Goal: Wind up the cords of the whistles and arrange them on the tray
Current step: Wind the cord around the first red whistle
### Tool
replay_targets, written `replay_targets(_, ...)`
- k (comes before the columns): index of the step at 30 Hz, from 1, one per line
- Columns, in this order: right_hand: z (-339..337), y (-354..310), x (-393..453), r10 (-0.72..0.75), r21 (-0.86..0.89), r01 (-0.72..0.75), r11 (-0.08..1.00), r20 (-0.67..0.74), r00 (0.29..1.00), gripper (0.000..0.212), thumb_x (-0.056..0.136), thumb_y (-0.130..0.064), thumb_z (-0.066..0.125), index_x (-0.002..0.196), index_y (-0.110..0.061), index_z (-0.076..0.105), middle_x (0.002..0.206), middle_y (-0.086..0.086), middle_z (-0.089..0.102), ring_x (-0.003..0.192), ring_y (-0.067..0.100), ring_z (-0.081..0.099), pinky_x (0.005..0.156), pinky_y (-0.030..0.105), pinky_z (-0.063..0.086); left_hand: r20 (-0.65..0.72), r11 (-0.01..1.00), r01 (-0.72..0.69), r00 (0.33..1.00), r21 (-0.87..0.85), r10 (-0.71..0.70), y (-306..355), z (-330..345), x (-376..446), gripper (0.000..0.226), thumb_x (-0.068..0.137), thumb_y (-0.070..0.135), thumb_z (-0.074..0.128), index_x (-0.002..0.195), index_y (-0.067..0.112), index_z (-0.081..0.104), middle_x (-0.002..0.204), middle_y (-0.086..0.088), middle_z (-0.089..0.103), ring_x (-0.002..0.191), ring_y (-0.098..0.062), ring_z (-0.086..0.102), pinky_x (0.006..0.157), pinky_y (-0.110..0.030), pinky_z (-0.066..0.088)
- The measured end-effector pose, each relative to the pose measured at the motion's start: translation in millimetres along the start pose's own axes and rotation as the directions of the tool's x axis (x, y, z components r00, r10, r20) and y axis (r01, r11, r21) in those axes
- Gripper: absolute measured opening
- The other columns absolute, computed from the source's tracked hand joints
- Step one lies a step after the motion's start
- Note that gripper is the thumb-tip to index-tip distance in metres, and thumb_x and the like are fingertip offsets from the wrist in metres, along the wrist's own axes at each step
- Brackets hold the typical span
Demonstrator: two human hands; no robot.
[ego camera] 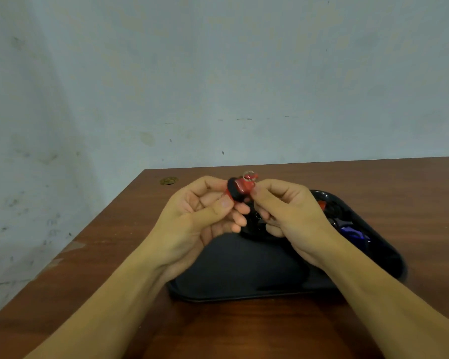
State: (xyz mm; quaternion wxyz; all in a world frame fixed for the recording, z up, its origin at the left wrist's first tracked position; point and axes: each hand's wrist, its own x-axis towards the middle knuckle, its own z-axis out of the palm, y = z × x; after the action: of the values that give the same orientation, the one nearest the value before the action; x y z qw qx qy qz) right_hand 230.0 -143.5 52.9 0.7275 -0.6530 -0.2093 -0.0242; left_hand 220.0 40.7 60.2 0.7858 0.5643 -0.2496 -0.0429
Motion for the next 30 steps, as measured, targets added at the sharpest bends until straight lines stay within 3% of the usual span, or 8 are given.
replay_targets(4, -1.2, 9.6, 0.6, -0.219, -0.454, 0.205, 0.867, 0.021, 0.975, 0.016, 0.099, -0.025, 0.059, 0.091, -0.024, 0.074, 0.066, -0.008, 0.064, 0.059, 0.004, 0.057, 0.059, 0.019, 0.047, -0.179, 1.000, -0.015, 0.984, 0.001, 0.015, -1.5, -2.1, 2.4, 0.032, 0.085, 0.004, 0.062, 0.117, 0.001, 0.060, 0.084, -0.018, 0.072, 0.067, -0.019, 0.069, 0.064, -0.026, 0.058)
replay_targets(7, -0.5, 14.3, -1.0, -0.260, -0.694, 0.268, 0.668, 0.120, 0.958, 0.017, 0.100, -0.032, 0.056, 0.100, -0.028, 0.072, 0.078, -0.010, 0.069, 0.074, 0.009, 0.064, 0.070, 0.027, 0.051, -0.286, 0.970, -0.012, 0.955, 0.244, 0.083, -3.6, -7.3, 2.6, 0.024, 0.091, 0.001, 0.062, 0.114, 0.002, 0.056, 0.083, -0.016, 0.074, 0.069, -0.024, 0.070, 0.065, -0.029, 0.058)
replay_targets(11, 1.2, 8.3, -0.7, -0.269, -0.841, 0.307, 0.445, 0.201, 0.942, 0.020, 0.098, -0.040, 0.053, 0.098, -0.030, 0.070, 0.083, -0.016, 0.068, 0.075, 0.004, 0.062, 0.067, 0.028, 0.051, -0.255, 0.663, 0.037, 0.938, 0.747, 0.235, -4.7, -9.2, 3.0, 0.013, 0.093, 0.005, 0.065, 0.096, 0.015, 0.058, 0.077, -0.004, 0.074, 0.066, -0.015, 0.071, 0.067, -0.030, 0.058)
replay_targets(17, -2.0, 0.7, -1.8, -0.303, -0.873, 0.306, 0.379, 0.195, 0.933, 0.016, 0.093, -0.035, 0.059, 0.081, -0.030, 0.069, 0.064, -0.016, 0.061, 0.059, 0.004, 0.057, 0.056, 0.026, 0.049, -0.128, 0.400, 0.022, 0.962, 0.916, 0.241, -3.5, -7.8, -1.6, 0.014, 0.093, 0.015, 0.066, 0.091, 0.024, 0.055, 0.076, 0.008, 0.068, 0.070, -0.001, 0.067, 0.067, -0.019, 0.055)
replay_targets(21, -3.4, 1.5, -0.2, -0.324, -0.870, 0.301, 0.390, 0.176, 0.929, 0.023, 0.092, -0.046, 0.061, 0.078, -0.029, 0.070, 0.058, -0.018, 0.057, 0.057, 0.003, 0.056, 0.054, 0.014, 0.037, -0.023, 0.320, -0.048, 0.977, 0.946, 0.213, -3.1, -13.0, -1.7, 0.012, 0.093, 0.017, 0.067, 0.091, 0.026, 0.059, 0.070, 0.007, 0.063, 0.068, -0.011, 0.063, 0.062, -0.025, 0.051)
replay_targets(24, -5.9, 1.8, -0.5, -0.336, -0.797, 0.306, 0.520, 0.139, 0.932, 0.024, 0.088, -0.048, 0.065, 0.078, -0.028, 0.072, 0.062, -0.013, 0.064, 0.062, 0.006, 0.060, 0.054, 0.019, 0.045, 0.069, 0.323, -0.127, 0.980, 0.938, 0.186, -3.4, -16.2, -1.1, 0.010, 0.092, 0.016, 0.068, 0.092, 0.025, 0.064, 0.069, 0.004, 0.064, 0.067, -0.017, 0.061, 0.062, -0.030, 0.050)
replay_targets(26, -7.4, 2.9, -1.4, -0.339, -0.711, 0.304, 0.634, 0.098, 0.936, 0.023, 0.087, -0.044, 0.071, 0.075, -0.025, 0.073, 0.061, -0.007, 0.065, 0.059, 0.012, 0.060, 0.055, 0.026, 0.049, 0.117, 0.407, -0.166, 0.983, 0.898, 0.142, -2.6, -16.9, -1.2, 0.010, 0.093, 0.014, 0.067, 0.093, 0.023, 0.065, 0.076, 0.002, 0.069, 0.068, -0.018, 0.064, 0.063, -0.030, 0.054)
replay_targets(30, -8.2, -1.7, -2.9, -0.299, -0.486, 0.275, 0.829, 0.031, 0.954, 0.028, 0.084, -0.036, 0.074, 0.068, -0.014, 0.070, 0.060, -0.001, 0.064, 0.055, 0.009, 0.057, 0.057, 0.021, 0.047, 0.157, 0.720, -0.126, 0.987, 0.683, 0.024, 1.8, -18.1, 0.1, 0.006, 0.091, 0.010, 0.067, 0.094, 0.007, 0.064, 0.081, -0.012, 0.074, 0.065, -0.024, 0.065, 0.062, -0.031, 0.054)
